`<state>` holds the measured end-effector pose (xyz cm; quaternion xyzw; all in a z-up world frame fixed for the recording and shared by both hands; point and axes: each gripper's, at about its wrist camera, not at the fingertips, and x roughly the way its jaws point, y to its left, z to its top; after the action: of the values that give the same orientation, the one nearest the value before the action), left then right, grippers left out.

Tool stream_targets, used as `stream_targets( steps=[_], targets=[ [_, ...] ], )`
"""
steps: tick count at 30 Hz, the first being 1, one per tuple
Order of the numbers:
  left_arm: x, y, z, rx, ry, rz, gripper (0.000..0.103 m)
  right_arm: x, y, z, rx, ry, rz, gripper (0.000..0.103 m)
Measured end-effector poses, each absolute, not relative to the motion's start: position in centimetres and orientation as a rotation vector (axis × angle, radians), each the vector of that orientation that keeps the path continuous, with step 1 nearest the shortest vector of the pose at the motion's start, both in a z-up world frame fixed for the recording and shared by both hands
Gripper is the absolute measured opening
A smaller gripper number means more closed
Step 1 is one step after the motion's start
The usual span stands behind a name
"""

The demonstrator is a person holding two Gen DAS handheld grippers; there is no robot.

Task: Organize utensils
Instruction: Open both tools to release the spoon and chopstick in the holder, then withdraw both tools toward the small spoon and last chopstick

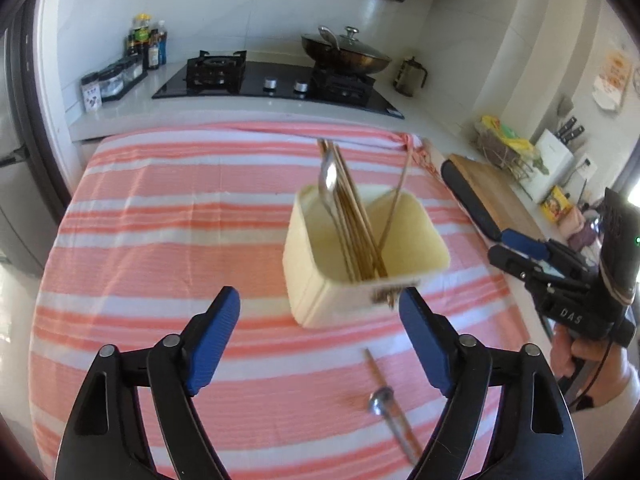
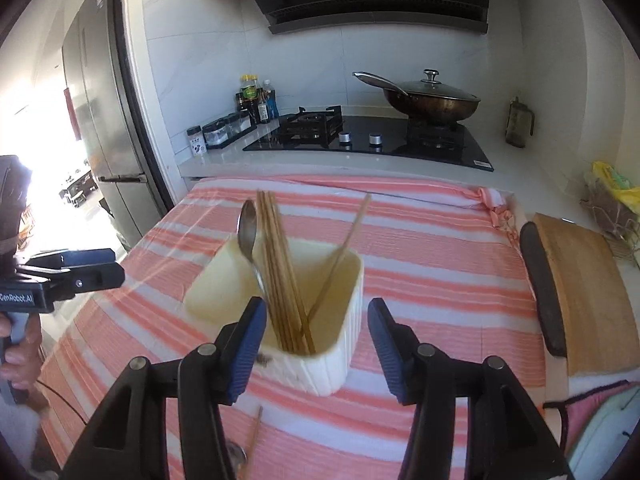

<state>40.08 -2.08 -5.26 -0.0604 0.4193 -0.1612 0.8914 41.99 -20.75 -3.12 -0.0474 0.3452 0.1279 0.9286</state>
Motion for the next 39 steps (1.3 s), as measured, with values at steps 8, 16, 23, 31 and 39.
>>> stream_targets(
  steps=[8,16,23,31,39],
  targets=[
    [27.7,-4.2,-14.1,-0.128,0.919,-0.294,0.088,26.6,-23.2,-12.8,-0.167,0.772,0.157,0.057],
    [25.8,-5.2,-17.1,-0.184,0.893,-0.209,0.087,20.9,-25.5,-18.1,-0.126,0.827,0.041,0.057],
    [24.4,-5.1,-18.6,-0.192,0.899,-0.154,0.087,19.6,-26.3,-18.8,-0.062,0.802,-0.013,0.057],
    [24.3,-6.5,-18.8,-0.185,0.905,-0.163,0.087,19.7,-26.5,-19.1,-0.046,0.812,-0.022,0.057],
    [28.2,-10.7,-18.4,-0.132,0.897,-0.181,0.087,19.7,-26.7,-19.4,-0.03,0.823,-0.019,0.057]
  ],
)
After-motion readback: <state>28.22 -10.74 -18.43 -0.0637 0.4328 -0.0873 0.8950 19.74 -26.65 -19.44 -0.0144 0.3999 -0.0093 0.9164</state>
